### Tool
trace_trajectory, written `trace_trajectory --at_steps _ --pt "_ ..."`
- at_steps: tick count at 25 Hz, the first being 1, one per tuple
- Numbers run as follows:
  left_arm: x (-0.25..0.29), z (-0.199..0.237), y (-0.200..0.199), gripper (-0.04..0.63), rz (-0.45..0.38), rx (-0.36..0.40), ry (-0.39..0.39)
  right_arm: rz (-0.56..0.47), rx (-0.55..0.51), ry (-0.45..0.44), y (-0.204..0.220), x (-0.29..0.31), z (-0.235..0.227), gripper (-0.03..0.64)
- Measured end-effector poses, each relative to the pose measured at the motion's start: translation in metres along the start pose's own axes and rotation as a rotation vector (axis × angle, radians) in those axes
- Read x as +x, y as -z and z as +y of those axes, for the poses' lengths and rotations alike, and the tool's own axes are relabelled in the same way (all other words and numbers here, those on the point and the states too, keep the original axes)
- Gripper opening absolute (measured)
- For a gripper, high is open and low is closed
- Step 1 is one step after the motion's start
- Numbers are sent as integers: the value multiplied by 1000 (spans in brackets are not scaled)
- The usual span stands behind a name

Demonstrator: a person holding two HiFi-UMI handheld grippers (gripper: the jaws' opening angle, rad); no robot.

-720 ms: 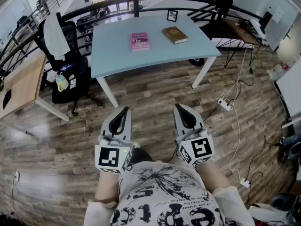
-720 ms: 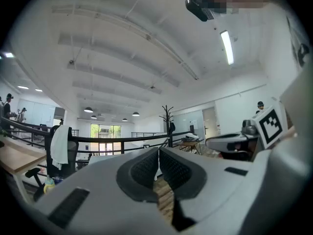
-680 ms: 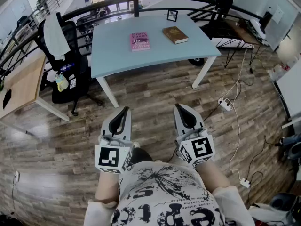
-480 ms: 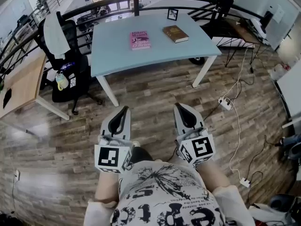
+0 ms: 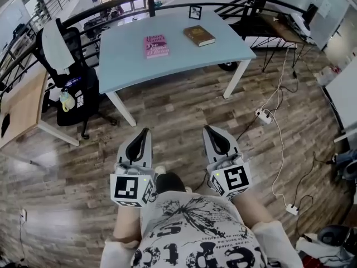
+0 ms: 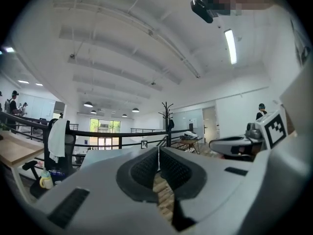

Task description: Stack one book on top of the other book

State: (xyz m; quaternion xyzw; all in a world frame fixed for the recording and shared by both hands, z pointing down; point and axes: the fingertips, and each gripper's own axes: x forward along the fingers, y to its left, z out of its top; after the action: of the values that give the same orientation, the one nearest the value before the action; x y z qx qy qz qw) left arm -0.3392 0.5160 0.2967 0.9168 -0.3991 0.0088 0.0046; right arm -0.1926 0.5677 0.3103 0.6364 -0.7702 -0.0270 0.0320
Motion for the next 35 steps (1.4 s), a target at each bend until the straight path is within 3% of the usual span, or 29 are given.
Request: trace_trajectory --at_steps 7,12,21,29,35 --pt "32 -11 21 11 67 -9 27 65 63 71 35 1 -39 -8" --pt "84 -13 30 11 78 -9 60 91 84 118 52 20 -81 -8" --pt "227 -3 30 11 82 -28 148 143 128 200 66 102 -181 -8" --pt "369 39 18 11 67 -40 163 178 128 236 63 209 -273 -8" --pt "447 68 1 11 59 -19 157 165 113 248 56 280 -323 -8"
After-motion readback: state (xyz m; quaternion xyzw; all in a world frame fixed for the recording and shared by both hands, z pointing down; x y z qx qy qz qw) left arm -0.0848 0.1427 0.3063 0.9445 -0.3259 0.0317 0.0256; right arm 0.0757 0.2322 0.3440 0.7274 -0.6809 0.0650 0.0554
